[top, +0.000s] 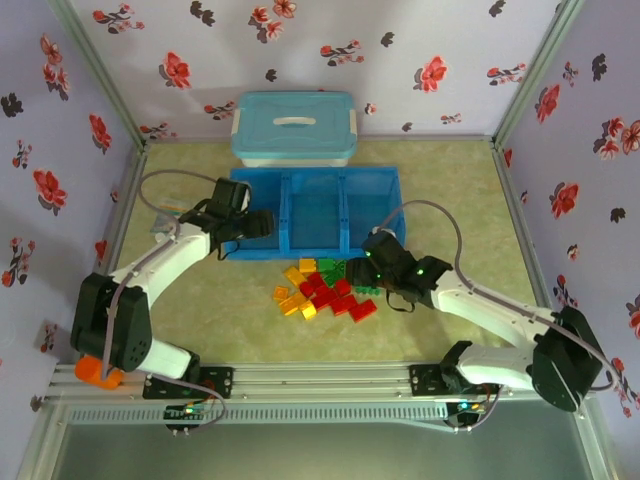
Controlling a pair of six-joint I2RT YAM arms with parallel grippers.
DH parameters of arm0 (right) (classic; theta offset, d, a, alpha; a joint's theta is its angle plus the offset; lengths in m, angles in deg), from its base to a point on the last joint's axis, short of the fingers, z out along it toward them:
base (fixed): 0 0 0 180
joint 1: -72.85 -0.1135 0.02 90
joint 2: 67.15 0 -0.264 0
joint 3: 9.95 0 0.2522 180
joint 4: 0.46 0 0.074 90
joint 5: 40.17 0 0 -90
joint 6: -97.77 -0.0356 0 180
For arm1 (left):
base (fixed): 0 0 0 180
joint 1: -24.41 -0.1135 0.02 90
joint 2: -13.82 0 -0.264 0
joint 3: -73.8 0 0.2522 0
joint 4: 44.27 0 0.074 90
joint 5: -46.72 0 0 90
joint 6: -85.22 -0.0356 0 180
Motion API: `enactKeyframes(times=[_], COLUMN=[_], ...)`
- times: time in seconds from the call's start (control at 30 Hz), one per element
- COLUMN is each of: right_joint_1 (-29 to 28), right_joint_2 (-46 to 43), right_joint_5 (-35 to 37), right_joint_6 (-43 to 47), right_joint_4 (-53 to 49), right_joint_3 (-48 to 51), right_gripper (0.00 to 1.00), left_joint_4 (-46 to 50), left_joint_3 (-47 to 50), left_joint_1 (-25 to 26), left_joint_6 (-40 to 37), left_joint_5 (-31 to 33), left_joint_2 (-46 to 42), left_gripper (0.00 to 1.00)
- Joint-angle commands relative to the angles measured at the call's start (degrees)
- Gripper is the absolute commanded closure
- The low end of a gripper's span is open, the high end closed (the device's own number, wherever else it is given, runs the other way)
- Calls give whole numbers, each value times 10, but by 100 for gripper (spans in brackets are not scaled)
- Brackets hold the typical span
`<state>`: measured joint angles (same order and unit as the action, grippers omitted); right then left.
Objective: Sort the legos into containers by color
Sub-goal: Place the lego in the container, then pick up the lego from the center of the table.
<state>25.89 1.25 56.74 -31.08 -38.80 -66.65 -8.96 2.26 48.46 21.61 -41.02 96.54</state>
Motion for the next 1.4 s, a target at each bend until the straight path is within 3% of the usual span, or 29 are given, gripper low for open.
enactKeyframes(times=[0.0,0.23,0.57,0.87,1.07,1.37], right_joint_1=[-20,-46,-65,-72,-76,-89], right_joint_2=[30,121,216,252,261,247], right_joint_5=[7,-12,-19,10,22,44], right_joint_6=[18,42,55,44,43,42], right_joint_4=[-26,-48,-68,-73,-85,-110], right_joint_3=[-33,-82,-130,-140,-147,-160], right_gripper=[28,30,37,44,57,53], left_joint_4=[7,9,25,27,21,19], left_joint_3=[11,80,167,195,204,212], left_joint_1=[5,38,46,46,46,46], left_joint_6=[8,41,67,73,72,71], left_joint_5=[-9,-9,-7,-6,-6,-6], left_joint_2=[-52,-162,-275,-294,-294,-303], left_gripper=[21,22,24,25,26,27])
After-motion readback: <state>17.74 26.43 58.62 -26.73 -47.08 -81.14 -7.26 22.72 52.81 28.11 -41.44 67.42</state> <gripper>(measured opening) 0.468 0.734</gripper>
